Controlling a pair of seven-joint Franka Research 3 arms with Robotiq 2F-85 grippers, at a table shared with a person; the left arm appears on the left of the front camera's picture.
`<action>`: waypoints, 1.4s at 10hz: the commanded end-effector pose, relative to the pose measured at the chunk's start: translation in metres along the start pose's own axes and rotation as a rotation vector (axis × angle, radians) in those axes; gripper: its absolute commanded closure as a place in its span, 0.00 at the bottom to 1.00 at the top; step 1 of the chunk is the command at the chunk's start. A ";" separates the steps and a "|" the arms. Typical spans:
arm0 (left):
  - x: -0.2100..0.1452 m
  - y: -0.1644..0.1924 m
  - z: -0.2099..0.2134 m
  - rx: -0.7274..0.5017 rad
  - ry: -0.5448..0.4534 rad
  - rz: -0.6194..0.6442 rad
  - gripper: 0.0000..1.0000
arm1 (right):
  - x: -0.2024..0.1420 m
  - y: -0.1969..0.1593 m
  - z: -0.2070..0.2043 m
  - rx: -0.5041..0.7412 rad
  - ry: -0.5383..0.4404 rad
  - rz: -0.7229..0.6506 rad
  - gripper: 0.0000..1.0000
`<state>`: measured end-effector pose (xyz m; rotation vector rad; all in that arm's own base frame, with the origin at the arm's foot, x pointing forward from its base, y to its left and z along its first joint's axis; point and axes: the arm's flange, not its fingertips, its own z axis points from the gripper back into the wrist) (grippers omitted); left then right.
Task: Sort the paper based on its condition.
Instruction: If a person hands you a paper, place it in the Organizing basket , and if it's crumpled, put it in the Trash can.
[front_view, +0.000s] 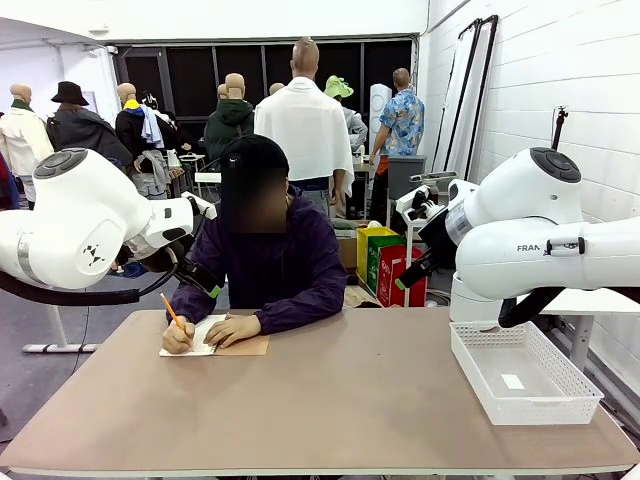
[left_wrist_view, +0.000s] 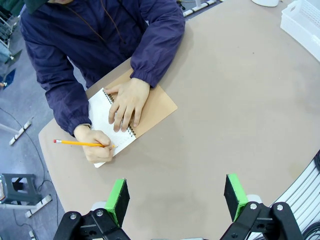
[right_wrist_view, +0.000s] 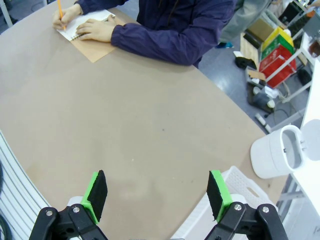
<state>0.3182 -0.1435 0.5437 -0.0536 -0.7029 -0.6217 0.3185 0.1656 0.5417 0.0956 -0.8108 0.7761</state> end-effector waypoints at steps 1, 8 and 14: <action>0.000 0.000 0.000 -0.007 0.000 -0.009 0.00 | 0.000 0.000 0.000 0.003 0.000 -0.001 0.00; 0.000 0.000 0.000 -0.007 0.000 -0.009 0.00 | 0.000 0.000 0.000 0.003 0.000 -0.001 0.00; 0.000 0.000 0.000 -0.007 0.000 -0.009 0.00 | 0.000 0.000 0.000 0.003 0.000 -0.001 0.00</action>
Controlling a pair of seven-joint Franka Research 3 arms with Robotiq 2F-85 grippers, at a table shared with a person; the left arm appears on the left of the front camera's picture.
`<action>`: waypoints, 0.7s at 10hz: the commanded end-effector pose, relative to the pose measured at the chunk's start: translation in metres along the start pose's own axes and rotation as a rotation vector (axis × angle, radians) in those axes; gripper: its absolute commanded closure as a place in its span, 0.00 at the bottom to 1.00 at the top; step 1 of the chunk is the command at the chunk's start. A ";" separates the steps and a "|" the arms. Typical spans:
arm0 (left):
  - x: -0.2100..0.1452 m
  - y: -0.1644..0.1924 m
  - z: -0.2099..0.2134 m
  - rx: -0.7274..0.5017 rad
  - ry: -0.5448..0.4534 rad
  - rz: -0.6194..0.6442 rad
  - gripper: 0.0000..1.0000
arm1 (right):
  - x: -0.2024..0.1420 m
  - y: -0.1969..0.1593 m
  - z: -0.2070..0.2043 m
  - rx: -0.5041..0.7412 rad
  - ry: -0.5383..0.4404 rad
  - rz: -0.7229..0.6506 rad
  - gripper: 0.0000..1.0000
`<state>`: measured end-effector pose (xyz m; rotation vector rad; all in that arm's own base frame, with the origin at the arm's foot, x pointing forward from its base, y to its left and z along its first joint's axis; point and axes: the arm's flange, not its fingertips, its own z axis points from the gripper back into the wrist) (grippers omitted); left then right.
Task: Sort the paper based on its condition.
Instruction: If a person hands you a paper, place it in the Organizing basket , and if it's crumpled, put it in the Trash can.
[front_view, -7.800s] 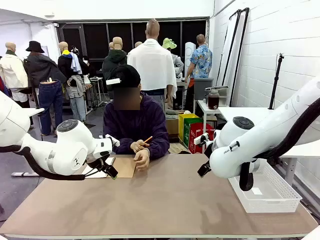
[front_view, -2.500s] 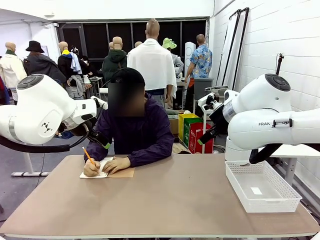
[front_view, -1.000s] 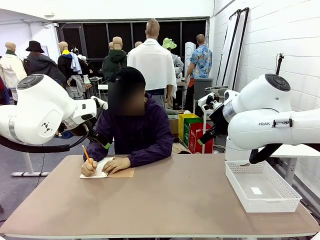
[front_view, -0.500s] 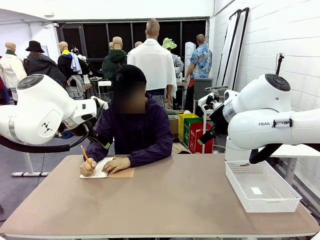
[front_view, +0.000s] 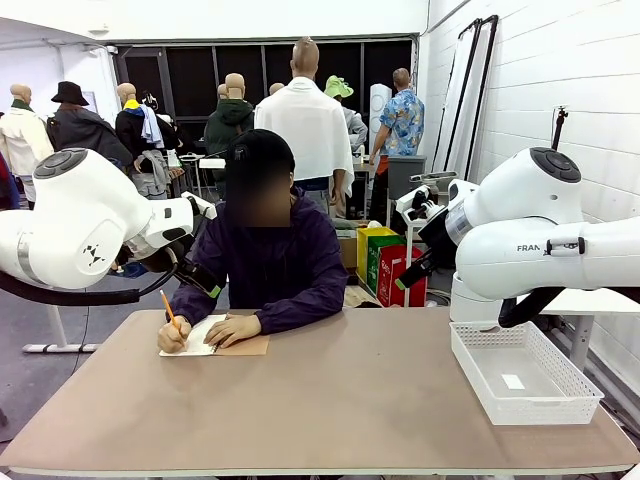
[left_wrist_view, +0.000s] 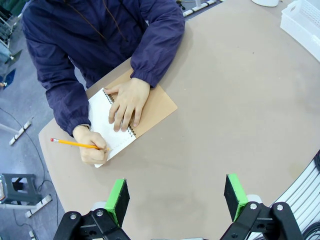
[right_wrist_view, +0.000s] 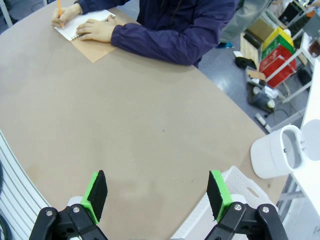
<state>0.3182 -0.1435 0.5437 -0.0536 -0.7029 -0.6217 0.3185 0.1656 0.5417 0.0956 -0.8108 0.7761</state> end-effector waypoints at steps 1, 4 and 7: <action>0.000 0.000 0.000 -0.007 0.000 -0.009 0.00 | 0.000 0.000 0.000 0.003 0.000 -0.001 0.00; 0.000 0.000 0.000 -0.007 0.000 -0.009 0.00 | 0.000 0.000 0.000 0.003 0.000 -0.001 0.00; 0.000 0.000 0.000 -0.007 0.000 -0.009 0.00 | 0.000 0.000 0.000 0.003 0.000 -0.001 0.00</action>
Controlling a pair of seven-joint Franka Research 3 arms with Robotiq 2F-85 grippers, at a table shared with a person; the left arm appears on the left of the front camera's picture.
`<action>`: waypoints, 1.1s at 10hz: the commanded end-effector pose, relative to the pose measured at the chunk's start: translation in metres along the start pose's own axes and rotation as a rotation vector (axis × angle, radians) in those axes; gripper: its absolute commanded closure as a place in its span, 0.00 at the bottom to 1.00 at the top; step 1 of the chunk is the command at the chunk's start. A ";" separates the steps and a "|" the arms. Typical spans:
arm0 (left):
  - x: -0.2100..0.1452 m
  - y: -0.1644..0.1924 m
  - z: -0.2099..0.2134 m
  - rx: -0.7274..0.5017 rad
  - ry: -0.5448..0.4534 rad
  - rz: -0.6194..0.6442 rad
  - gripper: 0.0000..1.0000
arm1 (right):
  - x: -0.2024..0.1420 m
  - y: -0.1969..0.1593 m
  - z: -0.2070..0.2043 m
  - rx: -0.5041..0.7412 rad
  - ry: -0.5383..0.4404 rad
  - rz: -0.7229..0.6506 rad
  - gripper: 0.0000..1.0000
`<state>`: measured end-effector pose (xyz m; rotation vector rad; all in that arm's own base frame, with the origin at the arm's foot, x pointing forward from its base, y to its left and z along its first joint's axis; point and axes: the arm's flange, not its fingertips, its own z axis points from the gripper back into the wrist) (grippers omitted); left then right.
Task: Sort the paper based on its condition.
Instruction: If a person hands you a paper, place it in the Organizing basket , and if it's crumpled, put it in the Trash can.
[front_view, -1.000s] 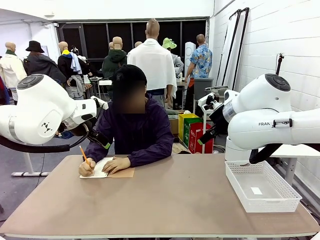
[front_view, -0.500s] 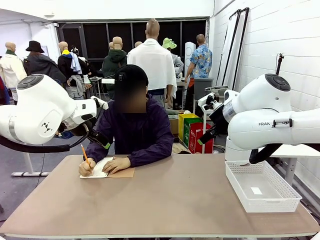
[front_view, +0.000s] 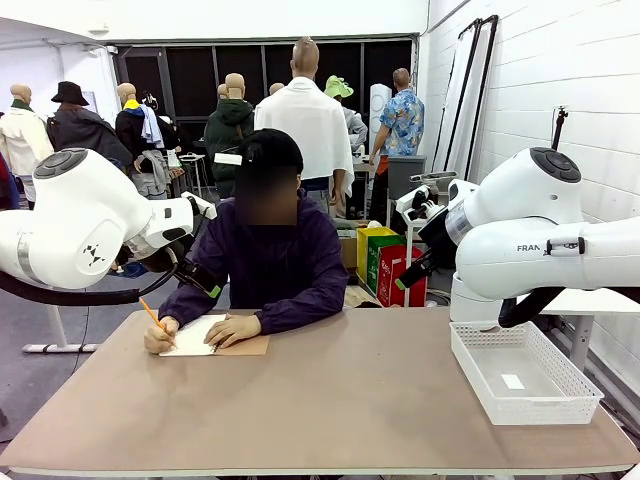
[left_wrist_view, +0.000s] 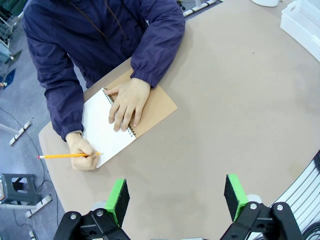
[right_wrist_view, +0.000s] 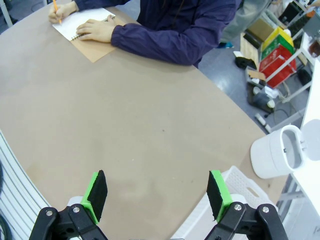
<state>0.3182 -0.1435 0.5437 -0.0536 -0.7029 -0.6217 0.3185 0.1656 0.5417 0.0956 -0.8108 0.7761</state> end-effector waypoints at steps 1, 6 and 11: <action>0.000 0.000 0.000 -0.007 0.000 -0.009 0.00 | 0.000 0.000 0.000 0.003 0.000 -0.001 0.00; 0.000 0.000 0.000 -0.007 0.000 -0.009 0.00 | 0.000 0.000 0.000 0.003 0.000 -0.001 0.00; 0.000 0.000 0.000 -0.007 0.000 -0.009 0.00 | 0.000 0.000 0.000 0.003 0.000 -0.001 0.00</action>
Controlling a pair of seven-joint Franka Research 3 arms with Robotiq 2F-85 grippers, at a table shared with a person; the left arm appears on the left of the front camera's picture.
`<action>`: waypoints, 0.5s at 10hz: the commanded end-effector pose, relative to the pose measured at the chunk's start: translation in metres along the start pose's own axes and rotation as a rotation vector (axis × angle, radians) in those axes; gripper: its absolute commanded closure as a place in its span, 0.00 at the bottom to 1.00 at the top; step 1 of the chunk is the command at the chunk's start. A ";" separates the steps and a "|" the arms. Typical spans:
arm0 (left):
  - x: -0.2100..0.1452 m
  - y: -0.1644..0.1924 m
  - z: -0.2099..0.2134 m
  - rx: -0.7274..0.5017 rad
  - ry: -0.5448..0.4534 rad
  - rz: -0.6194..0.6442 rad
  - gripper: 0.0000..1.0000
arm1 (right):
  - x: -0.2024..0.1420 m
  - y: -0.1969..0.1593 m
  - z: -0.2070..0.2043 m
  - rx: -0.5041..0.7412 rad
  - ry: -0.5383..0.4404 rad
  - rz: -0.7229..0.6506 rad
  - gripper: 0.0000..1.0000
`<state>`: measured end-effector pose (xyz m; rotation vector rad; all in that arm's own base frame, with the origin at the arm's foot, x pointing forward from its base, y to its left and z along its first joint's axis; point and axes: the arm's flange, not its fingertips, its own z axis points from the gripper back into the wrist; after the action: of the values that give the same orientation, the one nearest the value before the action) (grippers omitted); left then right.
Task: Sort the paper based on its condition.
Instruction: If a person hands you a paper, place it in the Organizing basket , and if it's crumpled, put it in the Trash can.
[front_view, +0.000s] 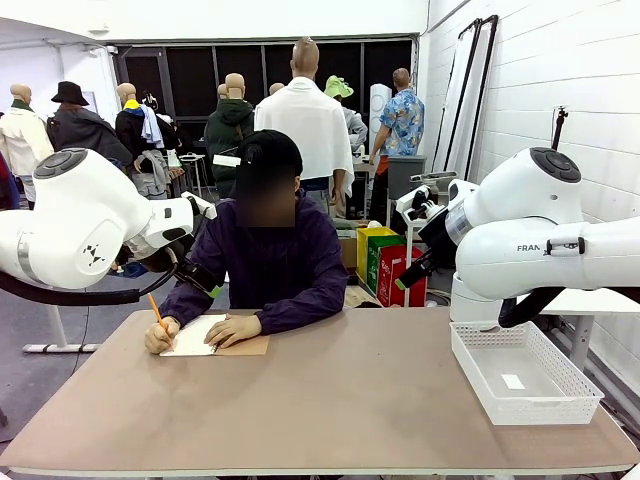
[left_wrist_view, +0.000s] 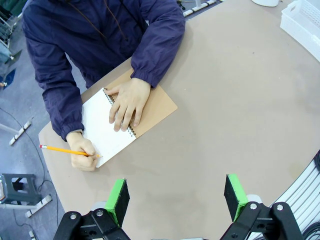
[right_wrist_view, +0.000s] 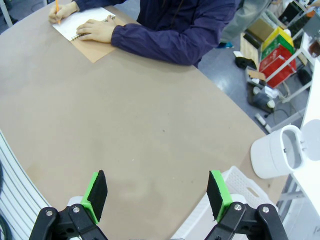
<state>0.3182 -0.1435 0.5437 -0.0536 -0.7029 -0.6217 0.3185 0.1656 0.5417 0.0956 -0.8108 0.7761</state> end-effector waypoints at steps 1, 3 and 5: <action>0.000 0.000 0.000 -0.007 0.000 -0.009 0.00 | 0.000 0.000 0.000 0.003 0.000 -0.001 0.00; 0.000 0.000 0.000 -0.007 0.000 -0.009 0.00 | 0.000 0.000 0.000 0.003 0.000 -0.001 0.00; 0.000 0.000 0.000 -0.007 0.000 -0.009 0.00 | 0.000 0.000 0.000 0.003 0.000 -0.001 0.00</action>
<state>0.3182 -0.1435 0.5437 -0.0536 -0.7029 -0.6217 0.3185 0.1656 0.5417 0.0956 -0.8108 0.7761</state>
